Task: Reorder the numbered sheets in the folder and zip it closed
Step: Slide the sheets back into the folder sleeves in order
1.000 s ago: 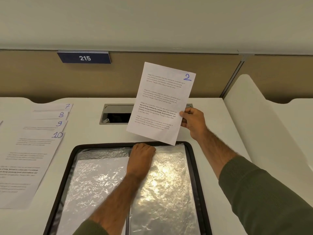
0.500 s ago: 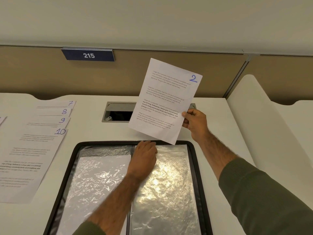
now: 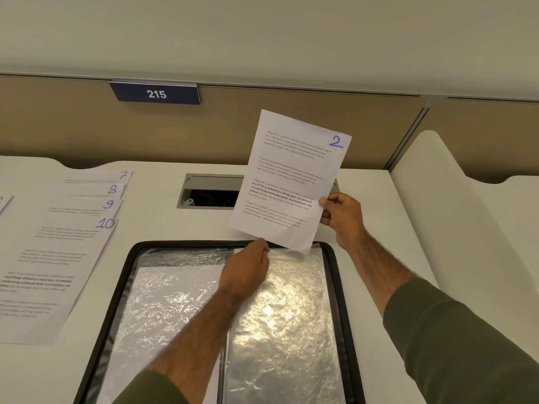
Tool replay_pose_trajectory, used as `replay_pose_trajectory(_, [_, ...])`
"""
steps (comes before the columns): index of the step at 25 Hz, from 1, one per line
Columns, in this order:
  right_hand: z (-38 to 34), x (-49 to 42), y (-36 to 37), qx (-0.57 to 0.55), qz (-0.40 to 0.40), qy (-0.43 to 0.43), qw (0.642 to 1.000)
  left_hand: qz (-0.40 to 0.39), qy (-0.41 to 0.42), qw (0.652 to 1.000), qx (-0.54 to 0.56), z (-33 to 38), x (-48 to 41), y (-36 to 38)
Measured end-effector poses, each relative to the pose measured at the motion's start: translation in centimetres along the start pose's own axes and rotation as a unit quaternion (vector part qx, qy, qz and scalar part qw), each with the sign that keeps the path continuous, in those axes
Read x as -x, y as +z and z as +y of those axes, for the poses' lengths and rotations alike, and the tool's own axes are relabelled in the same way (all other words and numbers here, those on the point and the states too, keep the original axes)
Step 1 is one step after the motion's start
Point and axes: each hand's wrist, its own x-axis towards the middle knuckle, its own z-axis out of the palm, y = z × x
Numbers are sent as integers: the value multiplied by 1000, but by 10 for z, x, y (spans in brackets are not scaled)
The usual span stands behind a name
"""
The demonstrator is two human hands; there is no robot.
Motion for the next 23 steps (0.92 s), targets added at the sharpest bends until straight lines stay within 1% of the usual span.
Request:
replay_pose_trajectory(7, [-20,-5,-4,-30,35,-37,998,-35,-17,999,29,-2,-2,-4])
replay_pose_trajectory(11, [-28,-9,5,-40,43,-44,997,-7,0,1000,26,-1,3,-4])
replay_pose_trajectory(14, [-23,-6,14,-38,26,-42,998,7,20,1000,18,0,5,-5])
replay_pose_trajectory(23, [3,-1,24,-46,32,-6,998,20,4,999,29,-4,4,-9])
